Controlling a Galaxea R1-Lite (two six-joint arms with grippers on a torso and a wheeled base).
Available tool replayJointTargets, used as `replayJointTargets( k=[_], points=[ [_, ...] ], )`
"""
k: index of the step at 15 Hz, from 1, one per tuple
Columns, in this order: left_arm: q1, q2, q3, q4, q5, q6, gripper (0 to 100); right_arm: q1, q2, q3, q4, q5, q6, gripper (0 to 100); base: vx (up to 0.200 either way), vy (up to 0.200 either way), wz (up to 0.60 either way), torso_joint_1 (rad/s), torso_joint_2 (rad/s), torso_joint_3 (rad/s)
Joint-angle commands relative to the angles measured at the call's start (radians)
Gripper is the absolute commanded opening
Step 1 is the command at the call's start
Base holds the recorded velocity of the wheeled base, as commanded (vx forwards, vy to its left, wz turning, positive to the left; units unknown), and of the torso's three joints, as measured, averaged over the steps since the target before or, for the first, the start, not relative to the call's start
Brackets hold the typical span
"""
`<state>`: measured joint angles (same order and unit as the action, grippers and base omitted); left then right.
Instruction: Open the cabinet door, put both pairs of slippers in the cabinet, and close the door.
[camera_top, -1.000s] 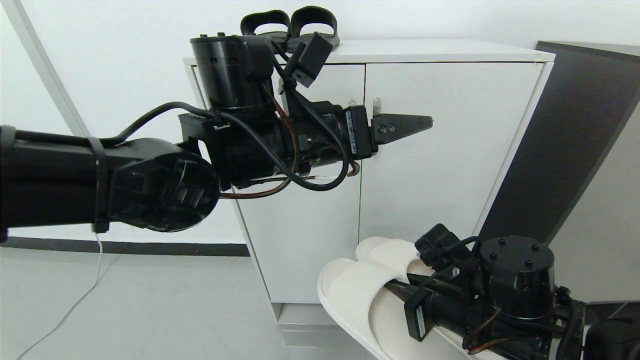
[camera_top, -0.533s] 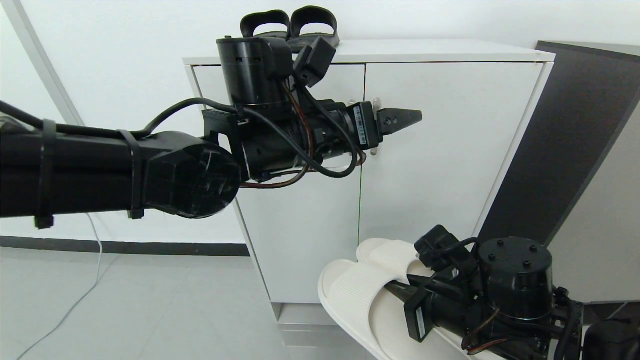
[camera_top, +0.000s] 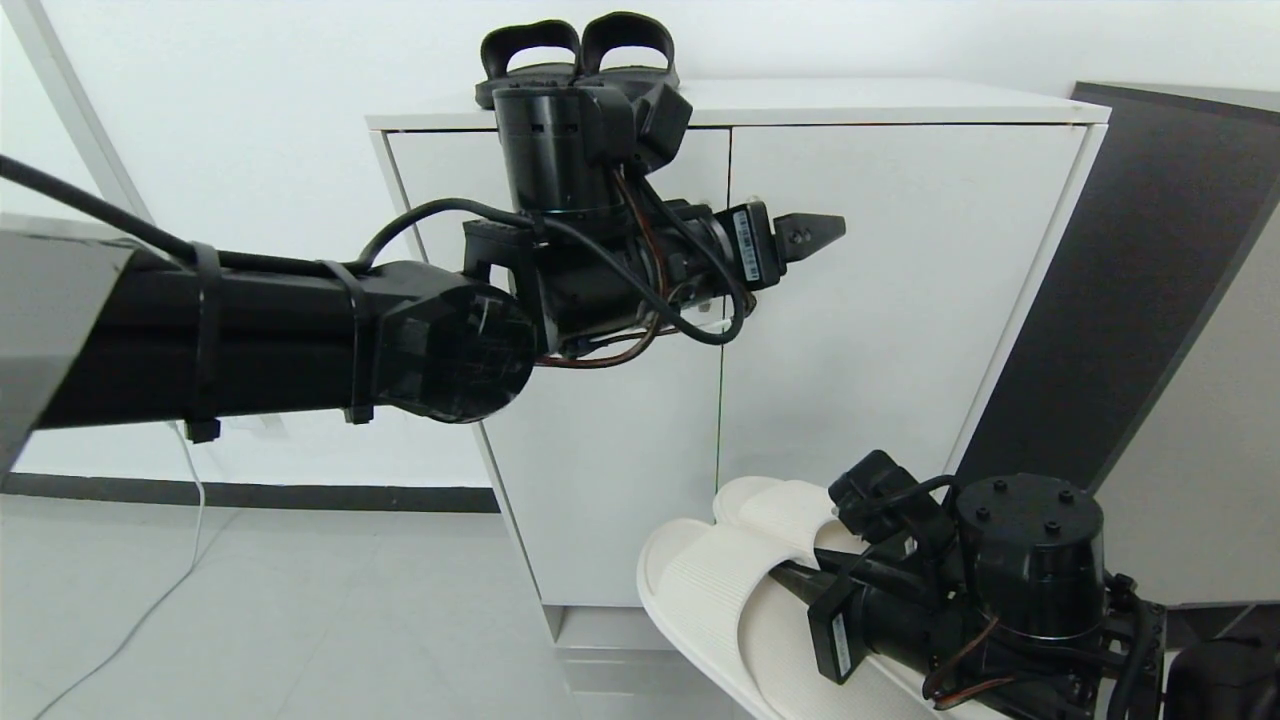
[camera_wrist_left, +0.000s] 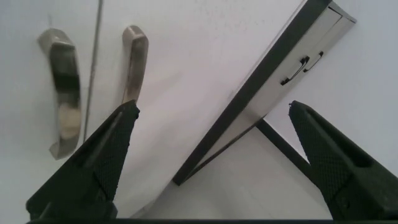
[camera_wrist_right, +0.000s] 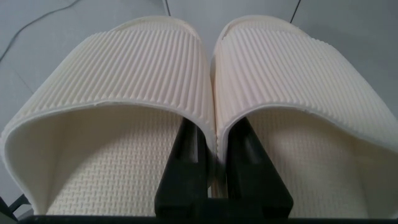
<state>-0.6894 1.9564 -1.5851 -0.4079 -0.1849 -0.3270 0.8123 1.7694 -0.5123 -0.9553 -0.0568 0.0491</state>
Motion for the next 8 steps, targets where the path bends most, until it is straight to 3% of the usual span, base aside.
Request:
replayJointTargets(
  k=[1,8],
  points=[
    [0.001,0.018,-0.018,0.011,0.004,0.000,100,0.001,0.001,0.000,0.000,-0.001,0.000,0,0.000,0.000,0.00,0.000,0.00,0.000],
    [0.002,0.067,-0.081,0.034,0.028,0.000,100,-0.001,-0.005,-0.002,-0.002,-0.003,0.000,0,0.000,0.000,0.00,0.000,0.00,0.000]
  ],
)
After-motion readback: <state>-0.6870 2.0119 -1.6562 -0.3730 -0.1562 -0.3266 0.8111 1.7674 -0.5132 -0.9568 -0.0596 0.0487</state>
